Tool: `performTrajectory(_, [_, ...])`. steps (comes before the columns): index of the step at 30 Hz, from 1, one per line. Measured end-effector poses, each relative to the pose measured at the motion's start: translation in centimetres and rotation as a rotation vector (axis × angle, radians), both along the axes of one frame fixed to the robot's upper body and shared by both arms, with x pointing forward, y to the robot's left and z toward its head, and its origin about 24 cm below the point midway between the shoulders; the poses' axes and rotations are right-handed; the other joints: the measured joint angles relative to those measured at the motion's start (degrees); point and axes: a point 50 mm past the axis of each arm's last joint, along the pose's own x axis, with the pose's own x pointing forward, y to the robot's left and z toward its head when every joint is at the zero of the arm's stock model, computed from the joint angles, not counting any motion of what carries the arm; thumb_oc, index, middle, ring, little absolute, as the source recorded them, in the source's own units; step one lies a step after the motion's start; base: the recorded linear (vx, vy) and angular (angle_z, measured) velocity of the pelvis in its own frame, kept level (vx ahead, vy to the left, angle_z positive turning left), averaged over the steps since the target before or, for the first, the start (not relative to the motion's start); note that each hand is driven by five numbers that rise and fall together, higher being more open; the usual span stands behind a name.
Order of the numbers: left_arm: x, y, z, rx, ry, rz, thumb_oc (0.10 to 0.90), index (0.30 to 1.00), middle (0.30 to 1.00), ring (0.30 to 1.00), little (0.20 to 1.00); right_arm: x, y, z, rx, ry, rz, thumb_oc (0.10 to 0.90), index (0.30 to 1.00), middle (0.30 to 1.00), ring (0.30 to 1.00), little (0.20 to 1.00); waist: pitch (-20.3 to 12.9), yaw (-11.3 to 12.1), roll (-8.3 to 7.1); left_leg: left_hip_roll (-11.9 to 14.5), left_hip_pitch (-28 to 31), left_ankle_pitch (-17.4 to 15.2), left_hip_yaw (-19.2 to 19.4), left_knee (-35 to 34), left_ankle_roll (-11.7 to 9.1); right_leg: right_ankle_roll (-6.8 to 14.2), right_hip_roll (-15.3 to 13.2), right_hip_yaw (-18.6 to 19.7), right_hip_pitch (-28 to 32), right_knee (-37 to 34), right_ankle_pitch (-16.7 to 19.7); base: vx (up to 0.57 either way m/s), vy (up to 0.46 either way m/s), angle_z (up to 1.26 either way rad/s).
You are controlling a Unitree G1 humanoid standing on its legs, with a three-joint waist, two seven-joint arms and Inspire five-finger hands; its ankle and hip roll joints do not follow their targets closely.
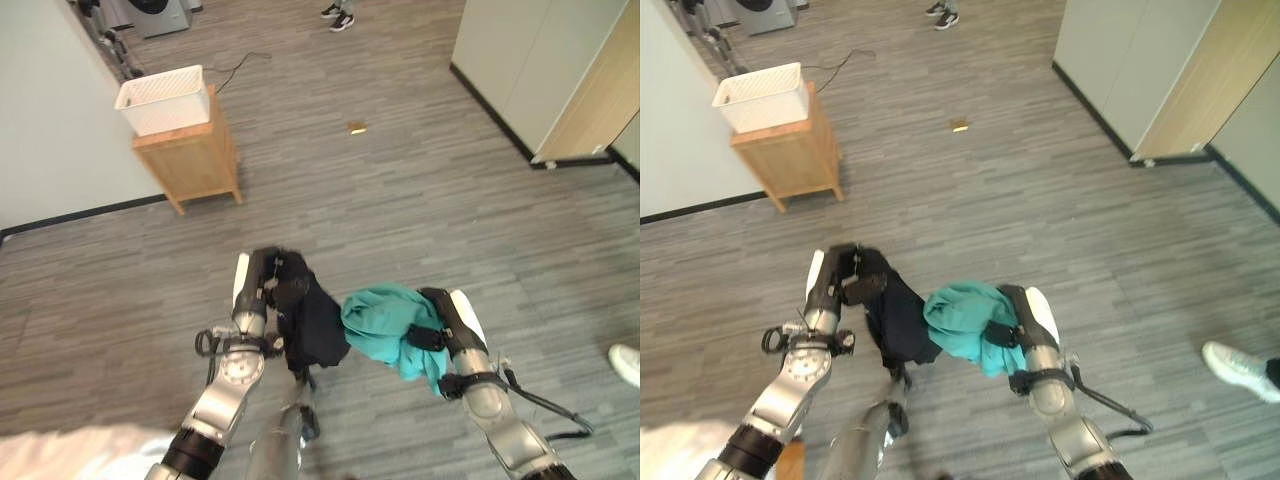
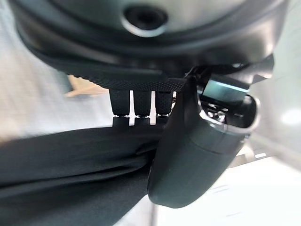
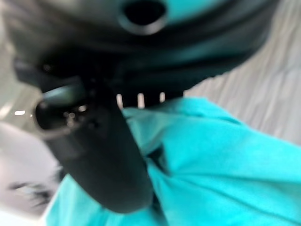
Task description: Pick up bed clothes into laundry basket.
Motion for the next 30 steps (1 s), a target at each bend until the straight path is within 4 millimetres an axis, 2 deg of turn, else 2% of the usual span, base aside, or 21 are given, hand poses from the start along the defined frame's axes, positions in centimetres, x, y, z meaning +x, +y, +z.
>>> performTrajectory(1, [0.0, -0.3, 0.0, 0.016, -0.004, -0.007, 0.400, 0.300, 0.300, 0.300, 0.300, -0.1, -0.4, 0.0, -0.008, 0.003, -0.012, 0.400, 0.300, 0.300, 0.300, 0.300, -0.2, 0.1, 0.90, -1.2, 3.1, -0.9, 1.0, 0.0, 3.4, 1.4, 1.0, 0.0, -0.7, 3.9, -0.8, 0.46, 0.093, 0.18])
performTrajectory(2, [-0.1, -0.1, -0.3, 0.056, 0.010, -0.008, 0.400, 0.300, 0.300, 0.300, 0.300, -0.1, 0.0, -0.2, 0.002, 0.011, -0.016, 0.400, 0.300, 0.300, 0.300, 0.300, -0.4, 0.1, 1.30, -1.4, 8.1, 11.2, -3.0, -7.0, 5.1, 5.6, 0.8, -0.6, -3.8, 16.0, -3.1, 0.44, 0.082, 0.21])
performTrajectory(3, [0.2, 0.0, -0.3, 0.075, 0.015, -0.007, 0.400, 0.300, 0.300, 0.300, 0.300, -0.2, 0.4, -0.4, 0.027, 0.010, -0.021, 0.400, 0.300, 0.300, 0.300, 0.300, -0.2, -0.9, -1.00, -3.4, 9.0, 9.6, -4.5, -6.9, 3.4, 7.0, -2.0, -0.1, -6.6, 23.1, -2.2, 0.37, 0.080, 0.65])
performTrajectory(4, [0.6, 0.1, -0.3, 0.097, 0.033, -0.002, 0.400, 0.300, 0.300, 0.300, 0.300, -0.2, 0.8, 0.3, 0.032, -0.015, -0.003, 0.400, 0.300, 0.300, 0.300, 0.300, 0.6, -2.6, -0.72, -4.3, 11.2, 8.1, -8.2, -7.4, 3.0, 7.6, -6.4, -0.3, -10.8, 33.9, -1.6, 0.44, 0.053, 0.82])
performTrajectory(7, [1.8, -0.3, 1.2, 0.100, -0.016, -0.004, 0.400, 0.300, 0.300, 0.300, 0.300, 0.4, 0.6, 2.0, 0.029, -0.093, -0.007, 0.400, 0.300, 0.300, 0.300, 0.300, 5.6, -3.1, 3.13, -1.5, 17.2, 7.1, -12.5, -7.2, -0.3, 7.6, -13.2, -0.7, -17.2, 42.7, -1.2, 0.46, -0.002, 0.60])
performTrajectory(8, [2.2, 0.0, 1.9, 0.105, -0.045, 0.009, 0.400, 0.300, 0.300, 0.300, 0.300, 0.6, 0.7, 2.2, 0.021, -0.102, 0.001, 0.400, 0.300, 0.300, 0.300, 0.300, 6.0, -2.9, 3.97, 0.1, 19.6, 4.8, -14.4, -6.6, 0.8, 7.5, -17.5, -2.4, -21.6, 40.4, -1.1, 0.77, -0.088, 0.46])
performTrajectory(10, [2.9, 0.5, 3.4, 0.117, -0.103, 0.042, 0.400, 0.300, 0.300, 0.300, 0.300, 1.1, 0.8, 2.9, 0.025, -0.133, 0.005, 0.400, 0.300, 0.300, 0.300, 0.300, 7.4, -3.7, 6.44, 4.3, 23.2, 2.8, -19.3, -6.2, -3.2, 6.9, -18.3, -6.2, -24.3, 26.1, 0.9, 0.54, -0.198, 0.75])
performTrajectory(13, [3.2, 0.8, 3.9, 0.111, -0.135, 0.069, 0.400, 0.300, 0.300, 0.300, 0.300, 1.2, 0.5, 2.7, 0.015, -0.121, 0.001, 0.400, 0.300, 0.300, 0.300, 0.300, 7.8, -5.6, 6.33, 8.0, 27.2, 1.1, -24.5, -6.7, -2.6, 7.3, -14.1, 2.6, -25.6, -0.6, 10.2, 0.59, -0.325, 1.18])
performTrajectory(14, [3.3, 1.1, 4.1, 0.134, -0.146, 0.075, 0.400, 0.300, 0.300, 0.300, 0.300, 1.2, 0.5, 2.7, 0.017, -0.122, -0.004, 0.400, 0.300, 0.300, 0.300, 0.300, 7.7, -6.7, 5.23, 9.2, 28.0, 0.4, -26.5, -6.7, -5.1, 8.8, -12.8, 8.8, -25.5, -10.6, 15.4, 0.28, -0.139, 1.16])
performTrajectory(15, [3.3, 1.2, 4.1, 0.141, -0.147, 0.074, 0.400, 0.300, 0.300, 0.300, 0.300, 1.2, 0.5, 2.7, 0.018, -0.121, -0.006, 0.400, 0.300, 0.300, 0.300, 0.300, 7.7, -7.0, 4.72, 9.3, 28.3, 0.4, -26.5, -6.7, -5.6, 9.1, -13.2, 9.3, -25.5, -12.1, 16.5, 0.26, -0.144, 1.48])
performTrajectory(16, [3.2, 1.6, 3.8, 0.166, -0.136, 0.076, 0.400, 0.300, 0.300, 0.300, 0.300, 1.2, 0.6, 2.2, 0.026, -0.102, -0.010, 0.400, 0.300, 0.300, 0.300, 0.300, 7.0, -7.6, 1.33, 9.6, 30.8, -1.1, -27.0, -8.0, -8.6, 9.0, -14.6, 11.5, -24.9, -14.6, 18.2, 0.18, -0.145, 1.32])
performTrajectory(17, [2.8, 1.6, 2.9, 0.161, -0.101, 0.079, 0.400, 0.300, 0.300, 0.300, 0.300, 1.4, 0.1, 1.9, 0.012, -0.083, -0.026, 0.400, 0.300, 0.300, 0.300, 0.300, 6.7, -7.6, 1.37, 13.2, 33.2, -4.0, -25.0, -8.0, -14.6, 5.1, -12.8, 10.5, -25.0, -10.7, 32.4, 0.26, -0.247, 1.04])
performTrajectory(20, [2.3, 0.4, 1.5, 0.153, -0.046, 0.041, 0.400, 0.300, 0.300, 0.300, 0.300, 2.6, -1.0, 2.4, -0.003, -0.095, -0.074, 0.400, 0.300, 0.300, 0.300, 0.300, 6.6, -6.5, 3.08, 12.7, 33.1, -2.9, -22.8, -7.9, -17.2, 1.6, -9.0, 8.5, -25.4, -8.3, 27.9, 0.24, -0.338, 0.29])
performTrajectory(21, [2.1, -0.1, 1.1, 0.134, -0.028, 0.022, 0.400, 0.300, 0.300, 0.300, 0.300, 2.5, -1.3, 2.2, 0.005, -0.087, -0.096, 0.400, 0.300, 0.300, 0.300, 0.300, 7.0, -7.9, 2.80, 13.7, 31.9, 0.8, -20.6, -3.6, -16.9, 0.1, -7.3, 5.6, -22.9, -8.8, 26.5, 0.09, -0.256, 0.59])
performTrajectory(23, [1.7, -0.4, 0.7, 0.122, -0.018, 0.019, 0.400, 0.300, 0.300, 0.300, 0.300, 2.1, -1.5, 1.8, 0.005, -0.070, -0.104, 0.400, 0.300, 0.300, 0.300, 0.300, 7.6, -7.0, 1.28, 14.2, 30.6, 3.2, -21.8, 2.1, -18.0, -1.0, -6.5, 4.4, -19.7, -10.1, 25.5, 0.03, -0.221, 0.45])
performTrajectory(24, [1.4, -0.5, 0.3, 0.115, -0.005, 0.015, 0.400, 0.300, 0.300, 0.300, 0.300, 1.6, -1.9, 1.4, 0.014, -0.059, -0.123, 0.400, 0.300, 0.300, 0.300, 0.300, 8.1, -6.0, -0.46, 14.2, 24.8, 7.2, -24.2, 12.4, -21.8, -2.0, -7.1, 3.2, -16.6, -12.1, 24.9, 0.04, -0.184, 0.39])
performTrajectory(25, [1.2, -0.5, 0.0, 0.111, 0.003, 0.016, 0.400, 0.300, 0.300, 0.300, 0.300, 1.3, -2.0, 1.3, 0.024, -0.053, -0.130, 0.400, 0.300, 0.300, 0.300, 0.300, 8.0, -6.3, -0.86, 14.3, 23.1, 7.7, -23.4, 14.4, -23.6, -1.9, -7.6, 1.9, -15.1, -13.8, 25.0, 0.05, -0.090, 0.51])
performTrajectory(27, [0.9, -0.1, -0.3, 0.108, 0.016, 0.028, 0.400, 0.300, 0.300, 0.300, 0.300, 0.7, -1.8, 0.9, 0.057, -0.041, -0.132, 0.400, 0.300, 0.300, 0.300, 0.300, 7.8, -6.6, -0.52, 14.5, 20.1, 5.2, -17.2, 8.3, -22.8, 0.4, -7.9, -1.4, -13.2, -15.2, 23.8, 0.09, -0.023, 0.52])
performTrajectory(28, [0.8, -0.4, -0.4, 0.094, 0.019, 0.025, 0.400, 0.300, 0.300, 0.300, 0.300, 0.5, -1.9, 0.7, 0.067, -0.032, -0.137, 0.400, 0.300, 0.300, 0.300, 0.300, 7.5, -7.2, 0.80, 15.4, 19.9, 5.7, -13.9, 2.6, -22.0, 4.8, -7.7, -4.6, -13.4, -14.4, 21.2, 0.05, -0.002, 0.45])
performTrajectory(29, [0.8, -0.7, -0.3, 0.077, 0.016, 0.023, 0.400, 0.300, 0.300, 0.300, 0.300, 0.1, -1.9, 0.4, 0.074, -0.019, -0.135, 0.400, 0.300, 0.300, 0.300, 0.300, 7.3, -6.9, 2.59, 16.5, 18.7, 6.3, -13.9, -1.0, -22.3, 2.4, -6.9, -5.3, -15.4, -10.2, 20.1, 0.03, -0.002, 0.51])
performTrajectory(30, [0.9, -0.8, -0.1, 0.076, 0.006, 0.017, 0.400, 0.300, 0.300, 0.300, 0.300, -0.4, -1.8, -0.2, 0.084, 0.006, -0.139, 0.400, 0.300, 0.300, 0.300, 0.300, 7.3, -7.1, 2.23, 17.2, 18.5, 6.6, -11.9, -2.8, -22.5, -1.8, -6.9, -8.4, -14.4, -10.3, 20.1, 0.01, 0.023, 0.71])
